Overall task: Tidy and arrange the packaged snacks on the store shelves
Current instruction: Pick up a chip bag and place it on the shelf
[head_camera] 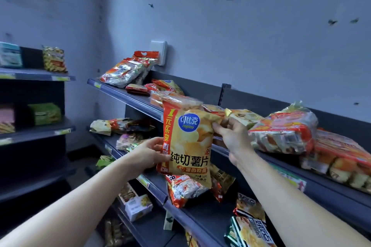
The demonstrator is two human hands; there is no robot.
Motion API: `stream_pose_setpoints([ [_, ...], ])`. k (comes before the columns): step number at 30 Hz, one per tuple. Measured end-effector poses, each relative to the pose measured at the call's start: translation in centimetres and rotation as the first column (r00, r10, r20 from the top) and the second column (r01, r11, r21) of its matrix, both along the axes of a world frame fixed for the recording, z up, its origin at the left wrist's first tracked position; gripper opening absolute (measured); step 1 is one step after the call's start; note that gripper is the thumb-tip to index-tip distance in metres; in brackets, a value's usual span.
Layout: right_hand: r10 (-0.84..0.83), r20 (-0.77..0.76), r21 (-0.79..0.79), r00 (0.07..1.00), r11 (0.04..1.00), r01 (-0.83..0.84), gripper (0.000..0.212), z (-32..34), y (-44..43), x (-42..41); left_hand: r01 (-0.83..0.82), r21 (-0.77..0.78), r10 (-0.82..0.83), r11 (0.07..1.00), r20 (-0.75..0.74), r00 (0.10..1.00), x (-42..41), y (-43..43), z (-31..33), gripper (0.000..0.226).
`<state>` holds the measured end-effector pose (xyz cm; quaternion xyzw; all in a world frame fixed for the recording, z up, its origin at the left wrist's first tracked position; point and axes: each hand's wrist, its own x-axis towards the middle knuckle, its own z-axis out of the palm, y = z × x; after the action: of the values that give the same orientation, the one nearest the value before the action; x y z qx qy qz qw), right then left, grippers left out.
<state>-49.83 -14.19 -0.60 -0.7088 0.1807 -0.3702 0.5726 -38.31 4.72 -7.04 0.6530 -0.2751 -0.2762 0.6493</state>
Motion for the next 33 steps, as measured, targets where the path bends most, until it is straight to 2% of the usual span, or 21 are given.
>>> stream_pose_setpoints([
  [3,0.029,-0.018,-0.011,0.999,1.000,-0.029,0.022,-0.6,2.3,5.9,-0.036,0.061,0.036,0.998,0.000,0.999,5.2,2.2,-0.6,0.048],
  [6,0.079,-0.056,-0.004,0.995,0.997,-0.080,0.020,-2.0,4.1,11.7,-0.095,0.102,0.096,0.990,0.002,0.995,10.3,4.7,-1.3,0.067],
  [8,0.112,-0.081,0.023,0.990,0.994,-0.110,0.019,-3.2,5.2,15.2,-0.120,0.107,0.121,0.987,-0.002,0.993,13.3,6.3,-1.8,0.071],
  [13,0.189,-0.150,0.092,0.970,0.980,-0.177,0.026,-6.6,7.8,22.8,-0.244,0.093,0.248,0.965,-0.035,0.968,19.6,9.0,-3.7,0.055],
  [19,0.261,-0.210,0.110,0.942,0.964,-0.243,0.030,-9.2,9.1,30.7,-0.346,0.112,0.353,0.932,-0.057,0.934,26.1,10.1,-6.4,0.054],
  [28,0.349,-0.249,0.271,0.903,0.921,-0.281,0.023,-12.5,8.2,42.9,-0.391,0.174,0.408,0.904,-0.076,0.910,36.1,9.6,-8.4,0.064],
  [33,0.351,-0.261,0.371,0.899,0.896,-0.243,0.031,-14.4,7.4,49.3,-0.368,0.216,0.398,0.904,-0.114,0.910,40.9,9.3,-10.0,0.065],
])
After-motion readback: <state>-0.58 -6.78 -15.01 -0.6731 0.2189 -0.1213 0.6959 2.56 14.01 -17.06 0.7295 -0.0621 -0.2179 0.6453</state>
